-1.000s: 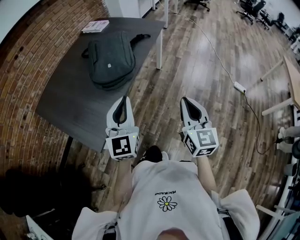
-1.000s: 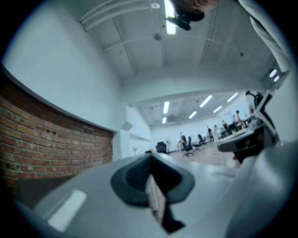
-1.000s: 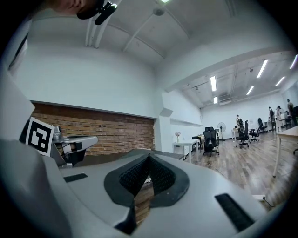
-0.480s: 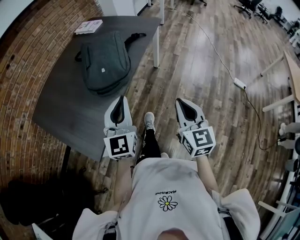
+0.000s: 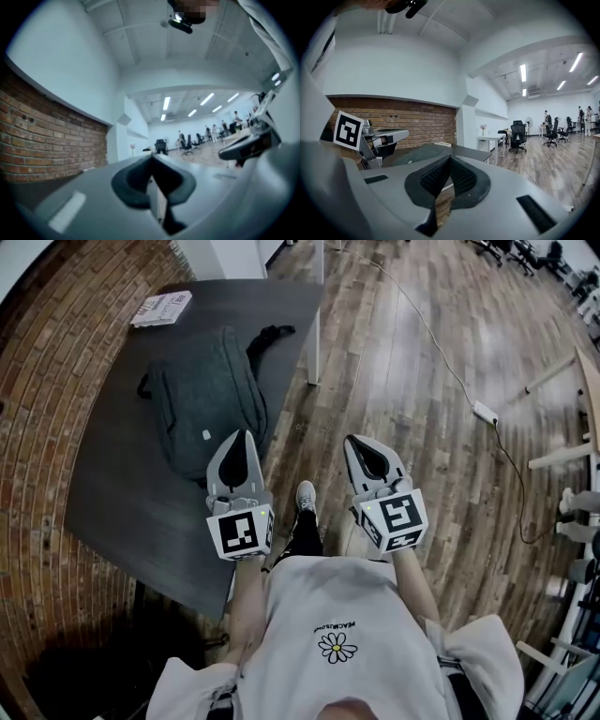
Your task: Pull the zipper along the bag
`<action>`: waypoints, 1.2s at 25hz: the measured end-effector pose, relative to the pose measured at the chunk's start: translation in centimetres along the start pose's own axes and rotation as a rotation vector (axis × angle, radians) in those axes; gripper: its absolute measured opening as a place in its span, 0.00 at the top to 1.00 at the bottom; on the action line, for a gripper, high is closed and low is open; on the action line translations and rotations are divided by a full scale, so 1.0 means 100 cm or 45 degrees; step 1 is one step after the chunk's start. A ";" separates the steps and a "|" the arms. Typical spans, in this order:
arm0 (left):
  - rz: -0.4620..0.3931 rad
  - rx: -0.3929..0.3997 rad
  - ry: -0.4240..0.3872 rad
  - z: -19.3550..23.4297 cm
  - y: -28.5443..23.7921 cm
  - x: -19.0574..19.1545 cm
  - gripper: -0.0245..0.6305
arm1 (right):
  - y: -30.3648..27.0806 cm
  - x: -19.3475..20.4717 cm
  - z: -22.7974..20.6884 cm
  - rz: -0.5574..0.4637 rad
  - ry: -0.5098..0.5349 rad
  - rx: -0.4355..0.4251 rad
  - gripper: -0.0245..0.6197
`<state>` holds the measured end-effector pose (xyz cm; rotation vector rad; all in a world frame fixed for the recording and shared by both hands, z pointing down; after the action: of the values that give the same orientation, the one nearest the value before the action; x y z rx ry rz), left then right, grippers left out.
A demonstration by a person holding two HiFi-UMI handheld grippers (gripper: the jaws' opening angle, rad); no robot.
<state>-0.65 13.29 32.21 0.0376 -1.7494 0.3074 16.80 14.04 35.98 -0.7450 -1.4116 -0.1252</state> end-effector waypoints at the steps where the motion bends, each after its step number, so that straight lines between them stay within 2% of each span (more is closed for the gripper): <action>1: -0.003 0.004 0.003 0.009 -0.013 -0.003 0.96 | -0.015 -0.011 -0.003 0.002 0.015 -0.006 0.96; 6: -0.065 0.043 0.051 0.044 -0.081 -0.012 0.96 | -0.092 -0.055 -0.023 0.016 0.043 -0.015 0.96; 11: 0.008 -0.027 0.078 0.093 -0.125 0.000 0.96 | -0.150 -0.078 -0.027 0.045 0.028 -0.043 0.96; 15: 0.034 -0.093 0.105 0.120 -0.141 0.008 0.96 | -0.182 -0.082 -0.023 0.080 0.057 -0.090 0.96; 20: 0.091 -0.172 0.052 0.130 -0.147 0.015 0.96 | -0.205 -0.088 -0.029 0.079 0.038 -0.144 0.96; 25: 0.114 -0.250 0.021 0.134 -0.148 0.013 0.96 | -0.222 -0.093 -0.030 0.086 0.072 -0.228 0.96; 28: 0.152 -0.265 -0.031 0.136 -0.150 0.015 0.96 | -0.227 -0.095 -0.031 0.080 0.083 -0.271 0.96; 30: 0.207 -0.240 -0.056 0.135 -0.151 0.020 0.96 | -0.230 -0.094 -0.033 0.085 0.088 -0.293 0.96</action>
<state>-11.05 -4.04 34.72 -0.2368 -1.8221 0.2601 6.21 -8.66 36.51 -0.9677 -1.3178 -0.2620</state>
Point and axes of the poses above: the fingertips, and each gripper's own axes: y backward along the fingers, z to its left, x out of its underside, the point moved 1 cm from there along y, backward along the fingers, and after that the axes turned 14 degrees about z, right-handed, at the moved point
